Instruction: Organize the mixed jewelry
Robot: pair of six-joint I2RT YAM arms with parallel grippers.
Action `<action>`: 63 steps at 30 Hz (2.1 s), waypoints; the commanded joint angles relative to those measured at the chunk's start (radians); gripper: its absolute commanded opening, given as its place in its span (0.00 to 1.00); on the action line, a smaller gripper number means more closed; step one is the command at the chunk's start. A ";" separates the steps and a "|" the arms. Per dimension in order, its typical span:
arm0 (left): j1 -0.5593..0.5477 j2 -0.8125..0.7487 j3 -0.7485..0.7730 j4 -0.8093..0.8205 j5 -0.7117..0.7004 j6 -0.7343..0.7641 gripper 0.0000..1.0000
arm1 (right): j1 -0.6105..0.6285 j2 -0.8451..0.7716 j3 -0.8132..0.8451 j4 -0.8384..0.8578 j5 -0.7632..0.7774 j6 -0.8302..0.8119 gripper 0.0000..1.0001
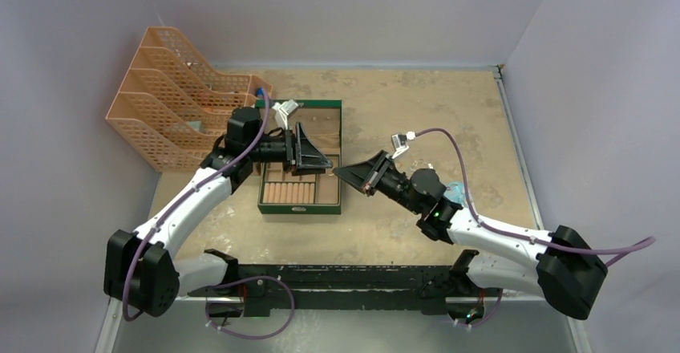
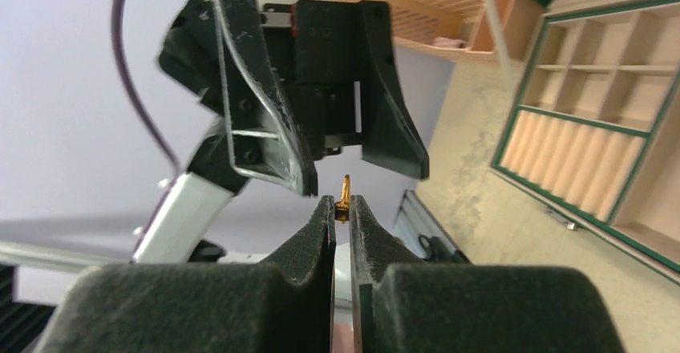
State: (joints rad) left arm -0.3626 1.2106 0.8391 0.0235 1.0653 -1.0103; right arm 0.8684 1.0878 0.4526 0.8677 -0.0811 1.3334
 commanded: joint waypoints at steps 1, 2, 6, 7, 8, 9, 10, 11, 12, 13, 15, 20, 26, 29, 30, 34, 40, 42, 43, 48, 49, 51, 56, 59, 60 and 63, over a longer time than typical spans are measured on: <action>-0.001 -0.082 0.095 -0.405 -0.470 0.228 0.60 | -0.002 0.011 0.109 -0.206 0.064 -0.106 0.05; -0.001 -0.094 0.101 -0.457 -0.575 0.252 0.62 | -0.002 0.025 0.142 -0.277 0.076 -0.145 0.04; -0.001 -0.131 0.120 -0.596 -0.835 0.328 0.65 | -0.001 0.141 0.324 -0.540 0.143 -0.283 0.04; -0.001 -0.140 0.124 -0.611 -0.870 0.349 0.65 | 0.001 0.179 0.363 -0.588 0.137 -0.303 0.04; -0.001 -0.150 0.130 -0.627 -0.903 0.365 0.65 | 0.004 0.219 0.413 -0.626 0.132 -0.319 0.04; -0.001 -0.158 0.134 -0.637 -0.932 0.379 0.65 | 0.011 0.272 0.450 -0.656 0.133 -0.331 0.04; -0.001 -0.170 0.137 -0.643 -0.963 0.391 0.65 | 0.023 0.309 0.483 -0.683 0.136 -0.337 0.04; -0.001 -0.185 0.138 -0.648 -0.992 0.401 0.65 | 0.036 0.347 0.521 -0.712 0.150 -0.341 0.04; -0.001 -0.196 0.138 -0.653 -1.025 0.408 0.65 | 0.057 0.385 0.562 -0.748 0.170 -0.348 0.04; -0.001 -0.209 0.138 -0.658 -1.055 0.412 0.65 | 0.077 0.423 0.605 -0.787 0.195 -0.353 0.04; -0.001 -0.232 0.133 -0.666 -1.124 0.417 0.65 | 0.116 0.500 0.693 -0.884 0.249 -0.354 0.04; -0.001 -0.272 0.125 -0.703 -1.271 0.416 0.65 | 0.181 0.643 0.851 -1.088 0.377 -0.320 0.02; -0.001 -0.298 0.088 -0.691 -1.310 0.418 0.65 | 0.198 0.722 0.934 -1.222 0.422 -0.272 0.01; -0.001 -0.299 0.085 -0.691 -1.306 0.423 0.65 | 0.198 0.729 0.945 -1.257 0.433 -0.250 0.01; -0.001 -0.298 0.084 -0.690 -1.306 0.426 0.65 | 0.199 0.732 0.950 -1.274 0.437 -0.242 0.01; -0.001 -0.305 0.084 -0.689 -1.308 0.431 0.65 | 0.198 0.738 0.959 -1.310 0.460 -0.222 0.01; -0.001 -0.312 0.077 -0.682 -1.298 0.435 0.65 | 0.199 0.768 0.989 -1.327 0.468 -0.219 0.01; -0.001 -0.313 0.076 -0.682 -1.294 0.435 0.66 | 0.199 0.780 0.998 -1.331 0.466 -0.219 0.01; -0.001 -0.313 0.075 -0.681 -1.293 0.436 0.66 | 0.199 0.785 1.000 -1.331 0.463 -0.219 0.01; -0.001 -0.312 0.073 -0.678 -1.285 0.437 0.66 | 0.199 0.796 1.001 -1.323 0.447 -0.221 0.01; -0.001 -0.312 0.072 -0.678 -1.283 0.437 0.66 | 0.199 0.796 1.000 -1.319 0.445 -0.221 0.01; -0.001 -0.310 0.073 -0.677 -1.282 0.437 0.66 | 0.199 0.801 0.999 -1.315 0.442 -0.220 0.01; -0.001 -0.307 0.072 -0.675 -1.279 0.439 0.66 | 0.199 0.819 1.001 -1.311 0.443 -0.223 0.01; -0.001 -0.304 0.072 -0.675 -1.278 0.441 0.66 | 0.199 0.831 1.005 -1.313 0.441 -0.227 0.01; -0.001 -0.305 0.072 -0.675 -1.278 0.440 0.66 | 0.199 0.834 1.006 -1.313 0.440 -0.228 0.01; -0.001 -0.303 0.073 -0.675 -1.278 0.441 0.66 | 0.198 0.844 1.008 -1.313 0.440 -0.232 0.01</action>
State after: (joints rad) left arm -0.3626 0.9157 0.9180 -0.6788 -0.2153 -0.5831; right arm 1.0668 1.9167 1.4284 -0.4202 0.3462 1.0996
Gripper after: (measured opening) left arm 0.654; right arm 0.083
